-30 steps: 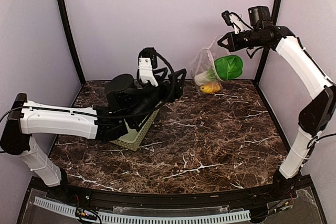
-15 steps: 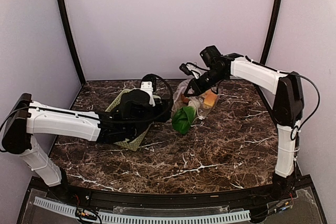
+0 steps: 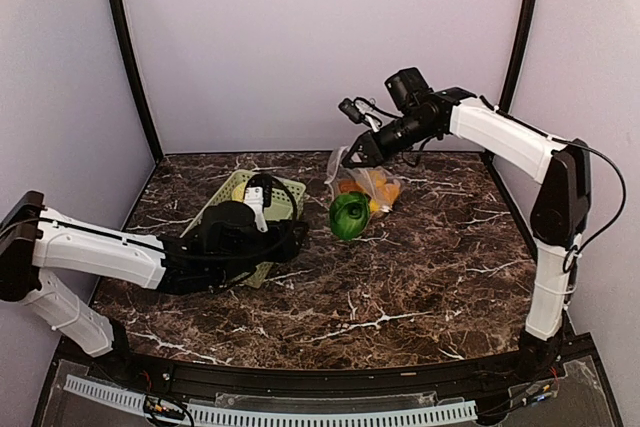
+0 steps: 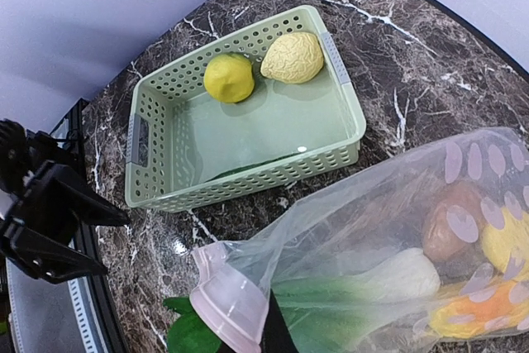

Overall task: Place the food in the zip-top bag and seal the zipper
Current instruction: Adjust the zipper food storage bag at the center of the board.

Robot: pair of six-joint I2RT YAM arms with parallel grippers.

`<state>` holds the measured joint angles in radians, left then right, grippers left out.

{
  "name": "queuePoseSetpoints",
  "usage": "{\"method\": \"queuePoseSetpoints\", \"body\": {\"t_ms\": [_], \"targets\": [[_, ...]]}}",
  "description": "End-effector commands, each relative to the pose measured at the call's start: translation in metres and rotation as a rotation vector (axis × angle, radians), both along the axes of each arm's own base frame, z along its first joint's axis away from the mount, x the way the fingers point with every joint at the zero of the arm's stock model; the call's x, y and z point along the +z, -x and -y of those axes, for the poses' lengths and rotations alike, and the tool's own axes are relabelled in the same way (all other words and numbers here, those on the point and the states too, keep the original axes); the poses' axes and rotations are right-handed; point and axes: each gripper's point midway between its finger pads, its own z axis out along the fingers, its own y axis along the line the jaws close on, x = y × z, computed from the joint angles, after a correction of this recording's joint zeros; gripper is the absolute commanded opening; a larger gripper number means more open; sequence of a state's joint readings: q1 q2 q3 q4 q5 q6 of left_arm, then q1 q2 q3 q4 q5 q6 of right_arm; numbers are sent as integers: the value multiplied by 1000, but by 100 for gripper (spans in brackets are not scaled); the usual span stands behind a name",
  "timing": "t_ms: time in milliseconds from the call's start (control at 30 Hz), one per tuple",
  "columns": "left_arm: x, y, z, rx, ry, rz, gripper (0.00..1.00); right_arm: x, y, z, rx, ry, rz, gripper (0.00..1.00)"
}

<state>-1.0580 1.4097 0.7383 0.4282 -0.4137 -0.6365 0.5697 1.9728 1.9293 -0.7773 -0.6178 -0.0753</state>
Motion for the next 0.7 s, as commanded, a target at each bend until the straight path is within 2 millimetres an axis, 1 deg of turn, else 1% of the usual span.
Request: {"method": "queuePoseSetpoints", "body": {"t_ms": [0,33,67,100,133,167,200,233,267,300,333,367,400,433,467,500,533,567,667], "targets": [[10,9,44,-119,106,23,53,42,14,3,2,-71,80,0],[1,8,50,-106,85,12,53,44,16,5,1,-72,86,0],[6,5,56,-90,94,-8,53,46,18,6,1,-78,89,0],[-4,2,59,-69,77,-29,51,49,20,6,4,-86,90,0],[-3,0,63,-54,95,-56,50,51,23,7,5,-93,90,0],[-13,-1,68,-54,89,-75,47,52,24,7,6,-97,93,0],[-9,-2,74,-62,114,-74,47,53,25,8,6,-98,96,0],[-16,-1,82,-88,112,-87,46,52,26,9,5,-97,95,0],[-16,-2,90,-105,121,-82,46,52,26,9,5,-97,94,0],[-11,-3,98,-126,133,-79,46,50,27,9,7,-97,91,0],[-17,-4,103,-134,119,-85,46,50,27,9,8,-100,87,0],[-13,-6,108,-132,119,-81,47,50,28,8,9,-102,82,0],[-20,-9,109,-121,101,-82,47,50,29,8,11,-105,76,0],[-16,-12,112,-113,101,-77,47,50,29,7,13,-109,71,0],[-21,-16,112,-97,88,-75,46,51,31,7,17,-112,69,0],[-18,-18,114,-91,93,-68,46,53,32,7,18,-115,71,0],[-21,-21,115,-79,95,-72,46,54,32,8,18,-116,74,0],[-17,-23,117,-77,117,-73,46,54,32,8,17,-115,77,0],[-11,-20,123,-102,156,-83,48,54,32,10,12,-106,89,0]]}}
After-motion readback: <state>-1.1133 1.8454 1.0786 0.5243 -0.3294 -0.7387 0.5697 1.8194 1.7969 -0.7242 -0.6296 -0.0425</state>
